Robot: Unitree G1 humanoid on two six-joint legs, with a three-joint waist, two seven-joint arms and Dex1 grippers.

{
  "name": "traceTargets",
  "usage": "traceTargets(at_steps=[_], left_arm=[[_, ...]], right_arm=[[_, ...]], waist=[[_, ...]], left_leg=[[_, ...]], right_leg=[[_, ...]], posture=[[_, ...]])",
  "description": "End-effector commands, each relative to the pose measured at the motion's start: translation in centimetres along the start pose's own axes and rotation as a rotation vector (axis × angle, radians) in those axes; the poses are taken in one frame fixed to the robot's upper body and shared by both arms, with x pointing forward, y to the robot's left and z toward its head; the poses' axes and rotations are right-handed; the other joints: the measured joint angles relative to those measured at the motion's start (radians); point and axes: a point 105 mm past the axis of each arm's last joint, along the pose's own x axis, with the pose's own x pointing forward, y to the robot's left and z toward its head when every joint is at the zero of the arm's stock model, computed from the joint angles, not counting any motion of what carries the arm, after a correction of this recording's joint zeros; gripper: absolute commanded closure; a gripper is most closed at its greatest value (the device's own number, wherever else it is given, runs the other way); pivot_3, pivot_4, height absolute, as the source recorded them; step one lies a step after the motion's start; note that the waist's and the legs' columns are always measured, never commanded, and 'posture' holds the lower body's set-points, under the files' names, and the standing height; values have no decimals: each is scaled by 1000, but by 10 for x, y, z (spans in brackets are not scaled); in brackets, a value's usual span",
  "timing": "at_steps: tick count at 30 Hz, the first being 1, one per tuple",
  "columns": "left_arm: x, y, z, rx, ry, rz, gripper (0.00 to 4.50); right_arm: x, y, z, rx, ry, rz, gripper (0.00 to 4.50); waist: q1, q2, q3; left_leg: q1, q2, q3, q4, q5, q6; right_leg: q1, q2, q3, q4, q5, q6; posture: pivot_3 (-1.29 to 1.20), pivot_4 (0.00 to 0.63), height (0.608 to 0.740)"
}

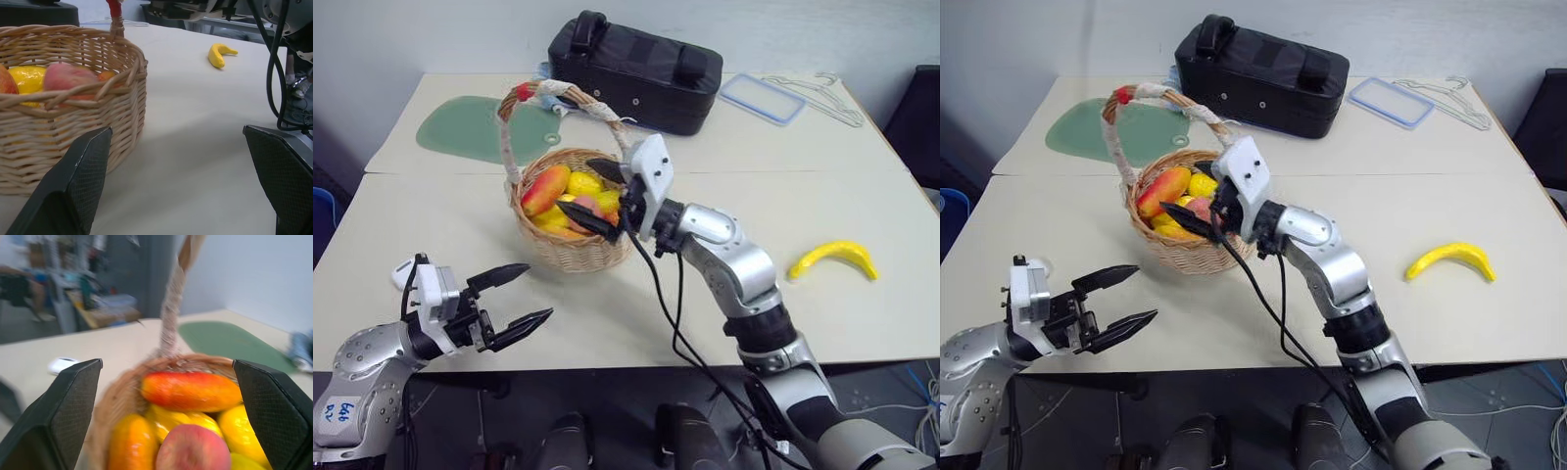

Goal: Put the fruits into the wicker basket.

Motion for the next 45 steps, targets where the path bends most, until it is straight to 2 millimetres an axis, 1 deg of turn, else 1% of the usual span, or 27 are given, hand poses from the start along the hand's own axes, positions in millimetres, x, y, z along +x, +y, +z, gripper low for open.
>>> traceTargets(at_steps=[1,3,4,5,6,7,9,10,12,13,15,16,18,20,22,25,27,30,32,34,36,38,39,41,43,45], left_arm=[[7,-7,8,52,-4,-58,0],[11,-8,9,55,-10,-83,0],[14,-9,8,56,-7,-104,0],[16,-10,7,57,-4,-119,0],[19,-10,6,54,-6,-133,0],[22,-11,5,52,-6,-153,0],[27,-12,2,54,-4,-188,0],[30,-12,1,64,-3,-209,0],[36,-13,1,79,-8,-247,0],[39,-12,2,87,-14,-261,0],[45,-12,2,103,-21,-294,0],[49,-12,2,106,-24,-309,0],[53,-15,1,96,-24,-356,0],[54,-21,-1,71,2,-434,0],[56,-22,0,66,12,-464,0],[61,-19,6,84,-8,-453,0],[62,-18,7,92,-14,-443,0],[61,-18,7,91,-17,-424,0],[61,-18,6,101,-13,-418,0],[60,-18,5,111,-9,-410,0],[60,-18,5,114,-9,-403,0],[59,-18,4,117,-8,-389,0],[59,-19,3,120,-6,-385,0],[58,-20,3,122,-4,-372,0],[56,-21,3,124,-3,-354,0],[55,-21,3,125,-2,-335,0]], right_arm=[[-44,30,28,20,-96,171,58],[-72,37,27,17,-66,166,58],[-88,36,25,6,-32,132,58],[-98,37,23,-1,-5,110,58],[-112,34,21,-22,31,61,58],[-129,30,20,-49,62,0,58],[-155,22,19,-89,109,-123,58],[-171,16,17,-125,142,-200,58],[-213,8,10,-225,243,-343,58],[-237,5,7,-277,297,-419,58],[-288,3,1,-313,374,-593,58],[-310,5,-1,-310,396,-672,58],[-343,12,-6,-308,442,-783,58],[-374,27,-15,-300,518,-858,58],[-392,37,-18,-299,554,-917,58],[-421,52,-22,-284,584,-1049,58],[-430,56,-23,-281,594,-1093,58],[-431,48,-21,-291,581,-1099,58],[-427,28,-17,-299,578,-1059,58],[-423,-2,-7,-310,575,-1032,58],[-421,-26,1,-304,579,-1038,58],[-417,-64,8,-152,544,-1116,58],[-410,-79,11,-86,528,-1132,58],[-385,-99,10,55,552,-1115,58],[-364,-110,4,198,659,-1131,58],[-353,-120,3,308,704,-1215,58]], waist=[[6,0,0],[9,0,0],[10,0,0],[10,0,0],[10,0,0],[11,0,0],[13,-1,0],[15,-1,0],[24,-1,0],[25,-1,0],[30,-1,-1],[35,-1,-1],[40,-2,-1],[39,-2,-1],[31,-1,-1],[21,-1,-1],[19,-1,-2],[18,0,-2],[12,0,-2],[4,0,-2],[-2,0,-2],[-2,1,-3],[-1,1,-3],[-3,2,-3],[-2,2,-3],[-1,2,-3]], left_leg=[[0,0,0,0,-1,1],[-2,-1,0,0,-2,3],[-2,-1,0,1,-2,3],[-2,-2,1,1,-2,4],[-3,-2,2,1,-2,4],[-3,-2,2,1,-2,4],[-2,-2,2,1,-2,4],[-2,-2,3,1,-2,4],[-1,-2,6,1,-2,4],[-1,-2,10,1,-2,4],[0,-2,11,1,-1,3],[0,-3,11,1,-1,3],[2,-3,12,1,0,3],[4,-3,13,1,-1,3],[5,-2,14,0,-1,3],[7,-2,15,-1,-1,4],[8,-2,15,-1,-1,4],[8,-2,13,-2,-1,3],[9,-2,11,-2,-1,3],[9,-3,12,-1,-1,5],[10,-3,11,1,-2,5],[9,-2,10,0,-1,4],[9,-2,10,0,-1,4],[9,-2,11,0,0,4],[8,-2,10,1,0,4],[7,-1,10,1,0,3]], right_leg=[[0,0,0,-1,0,0],[1,-1,0,-5,1,2],[1,-1,0,-7,1,2],[1,-1,0,-9,1,3],[1,0,0,-13,1,2],[2,0,0,-13,1,2],[2,0,1,-15,1,2],[2,0,1,-15,1,2],[2,0,1,-14,1,1],[2,1,0,-14,1,1],[3,1,1,-14,1,1],[4,0,1,-14,1,1],[5,0,2,-15,1,2],[6,0,4,-14,1,2],[6,1,5,-14,1,1],[6,1,6,-13,1,1],[6,1,7,-13,1,1],[6,1,9,-13,1,1],[6,0,9,-13,1,1],[6,-1,11,-13,1,2],[7,-1,11,-13,2,2],[7,-1,10,-13,1,2],[6,0,10,-12,1,1],[6,0,10,-12,1,1],[4,0,10,-11,1,1],[4,0,10,-11,1,1]], posture=[[0,150,740],[0,150,740],[0,150,740],[0,150,740],[0,150,740],[0,150,740],[0,150,740],[0,150,740],[0,150,740],[0,150,740],[0,150,740],[0,150,740],[0,150,740],[0,150,740],[0,150,740],[0,150,740],[0,150,740],[0,150,740],[0,150,740],[0,150,740],[0,150,740],[0,150,740],[0,150,740],[0,150,740],[0,150,740],[0,150,740]])
